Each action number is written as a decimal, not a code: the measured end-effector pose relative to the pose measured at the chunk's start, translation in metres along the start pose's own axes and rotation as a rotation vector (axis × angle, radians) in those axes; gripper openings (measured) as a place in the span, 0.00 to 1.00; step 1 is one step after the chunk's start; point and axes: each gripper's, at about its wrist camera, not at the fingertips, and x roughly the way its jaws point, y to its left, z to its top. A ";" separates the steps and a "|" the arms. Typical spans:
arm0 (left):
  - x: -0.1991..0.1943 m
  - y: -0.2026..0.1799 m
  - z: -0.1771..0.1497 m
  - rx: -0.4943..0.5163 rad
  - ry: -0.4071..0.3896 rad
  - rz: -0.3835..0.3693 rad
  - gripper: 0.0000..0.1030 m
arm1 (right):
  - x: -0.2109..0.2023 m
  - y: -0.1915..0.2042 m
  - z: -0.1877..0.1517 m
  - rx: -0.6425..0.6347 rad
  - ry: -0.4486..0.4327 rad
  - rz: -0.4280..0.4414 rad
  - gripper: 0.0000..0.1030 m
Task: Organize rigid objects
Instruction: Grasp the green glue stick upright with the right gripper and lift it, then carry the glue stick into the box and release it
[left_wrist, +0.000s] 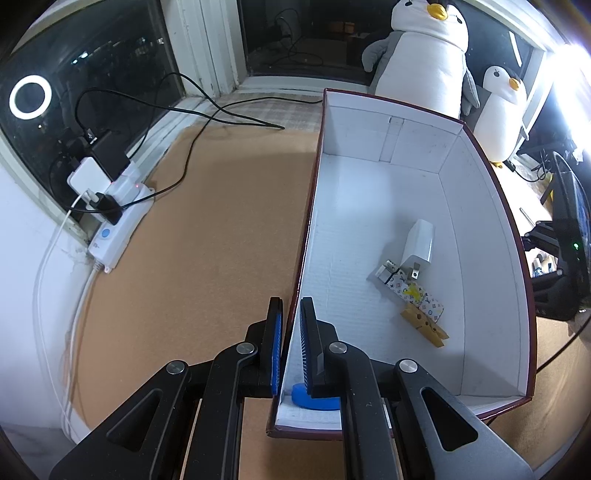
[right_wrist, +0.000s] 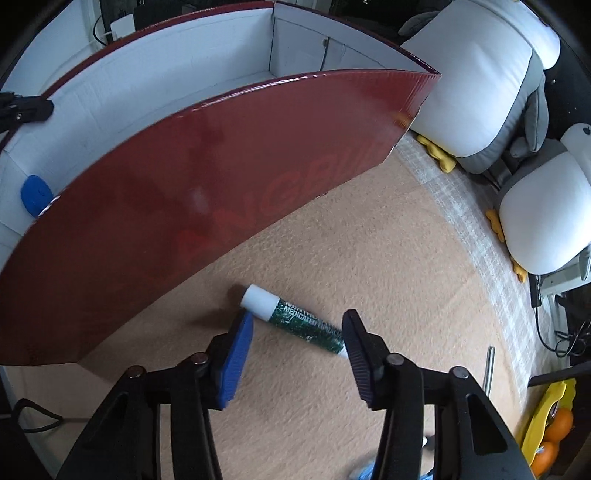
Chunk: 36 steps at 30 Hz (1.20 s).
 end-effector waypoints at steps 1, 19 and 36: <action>0.000 0.000 0.000 0.000 0.000 -0.001 0.08 | 0.002 -0.003 0.001 0.018 0.008 0.019 0.32; 0.000 0.003 -0.002 -0.016 -0.012 -0.043 0.08 | -0.011 -0.018 -0.029 0.312 -0.043 0.092 0.13; 0.003 0.011 -0.004 -0.027 -0.024 -0.098 0.08 | -0.123 0.015 -0.013 0.389 -0.245 0.097 0.13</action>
